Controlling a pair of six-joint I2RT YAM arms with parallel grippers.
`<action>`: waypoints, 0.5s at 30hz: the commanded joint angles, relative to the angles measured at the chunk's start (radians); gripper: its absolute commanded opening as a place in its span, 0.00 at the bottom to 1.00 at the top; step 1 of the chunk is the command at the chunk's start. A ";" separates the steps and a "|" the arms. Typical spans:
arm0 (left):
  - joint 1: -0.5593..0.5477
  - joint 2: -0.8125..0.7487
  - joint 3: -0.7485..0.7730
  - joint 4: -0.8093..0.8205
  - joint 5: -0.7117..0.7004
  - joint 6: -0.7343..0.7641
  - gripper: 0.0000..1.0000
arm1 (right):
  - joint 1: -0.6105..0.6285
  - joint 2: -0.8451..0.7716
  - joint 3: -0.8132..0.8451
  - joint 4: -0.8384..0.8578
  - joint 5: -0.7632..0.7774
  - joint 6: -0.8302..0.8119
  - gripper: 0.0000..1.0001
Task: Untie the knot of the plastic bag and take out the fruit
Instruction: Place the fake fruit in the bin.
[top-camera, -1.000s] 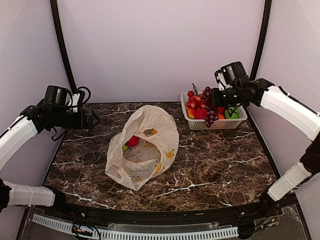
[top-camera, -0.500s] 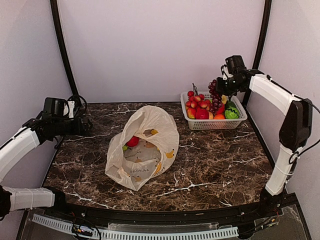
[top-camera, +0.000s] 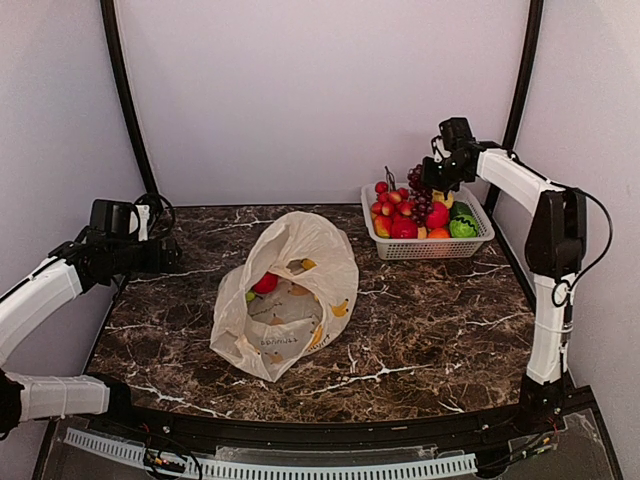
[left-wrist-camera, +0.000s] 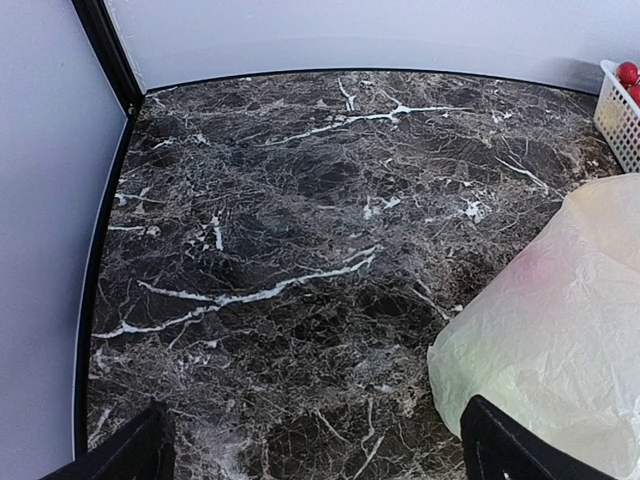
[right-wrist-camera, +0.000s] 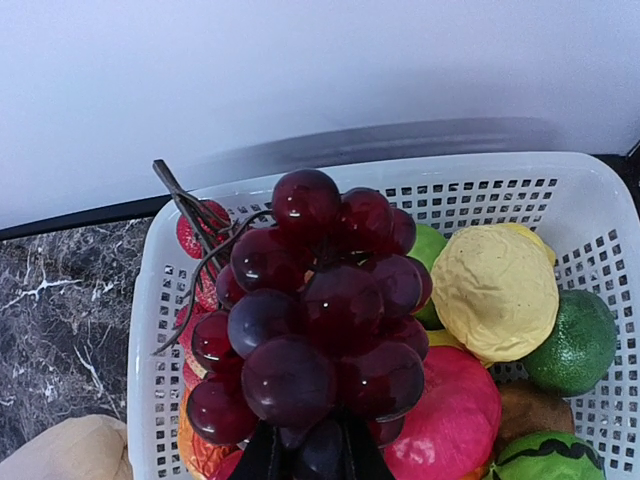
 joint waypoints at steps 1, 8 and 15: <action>0.006 0.001 -0.010 0.009 -0.013 0.012 0.99 | -0.012 0.039 0.066 0.038 0.019 0.027 0.07; 0.006 0.007 -0.009 0.008 -0.003 0.010 0.99 | -0.013 0.092 0.087 0.044 0.086 0.044 0.12; 0.006 0.002 -0.010 0.008 -0.012 0.011 0.99 | -0.014 0.111 0.104 0.048 0.100 0.039 0.32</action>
